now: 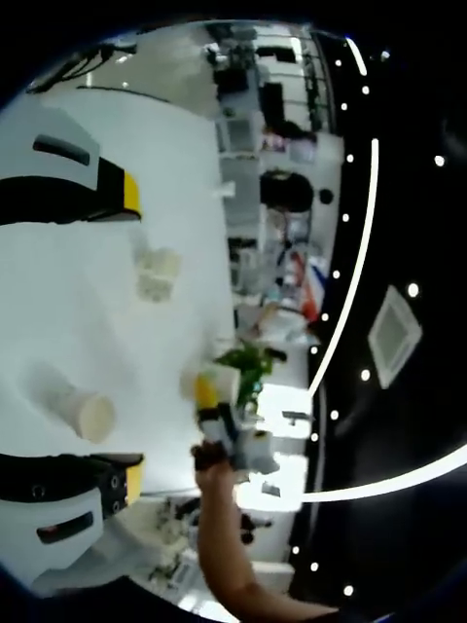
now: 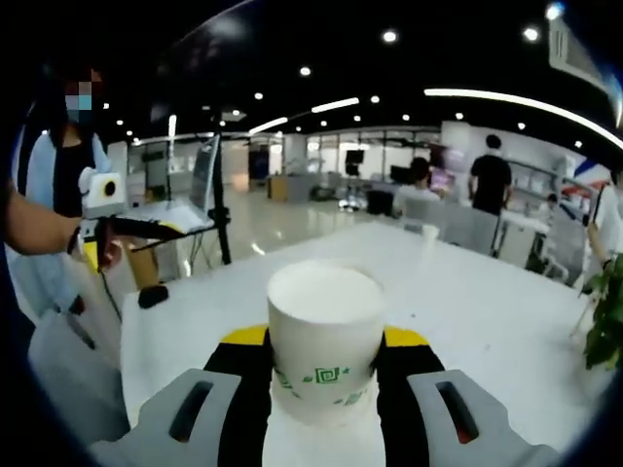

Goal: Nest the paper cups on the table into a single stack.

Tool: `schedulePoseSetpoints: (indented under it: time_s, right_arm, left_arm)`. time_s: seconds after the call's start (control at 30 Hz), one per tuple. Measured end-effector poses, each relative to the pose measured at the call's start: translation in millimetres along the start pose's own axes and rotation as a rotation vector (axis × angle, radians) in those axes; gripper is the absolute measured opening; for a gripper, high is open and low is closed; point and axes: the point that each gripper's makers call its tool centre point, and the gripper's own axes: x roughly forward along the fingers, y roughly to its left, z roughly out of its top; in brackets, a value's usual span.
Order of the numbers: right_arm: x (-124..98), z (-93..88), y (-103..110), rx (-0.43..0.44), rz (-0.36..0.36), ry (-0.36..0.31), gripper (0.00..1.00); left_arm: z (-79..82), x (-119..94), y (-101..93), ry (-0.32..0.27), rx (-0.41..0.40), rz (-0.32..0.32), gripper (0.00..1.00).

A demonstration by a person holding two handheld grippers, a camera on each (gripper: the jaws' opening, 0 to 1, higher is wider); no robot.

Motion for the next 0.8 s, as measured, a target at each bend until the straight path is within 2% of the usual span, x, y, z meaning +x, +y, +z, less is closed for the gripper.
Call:
schedulePoseSetpoints:
  time_s: [0.2, 0.57, 0.8]
  right_arm:
    - [-4.6, -4.6, 13.6, -0.027, 0.026, 0.026, 0.39]
    - [-4.1, 2.6, 39.3, -0.018, 0.077, 0.013, 0.4]
    - [-1.7, 4.7, 47.9, -0.013, 0.096, 0.011, 0.39]
  left_arm:
    - [10.8, 6.6, -3.6, -0.026, -0.008, -0.01, 0.95]
    - [29.1, 14.9, -14.4, -0.057, 0.024, -0.034, 0.92]
    - [37.8, 19.1, -16.7, -0.065, 0.035, -0.044, 0.92]
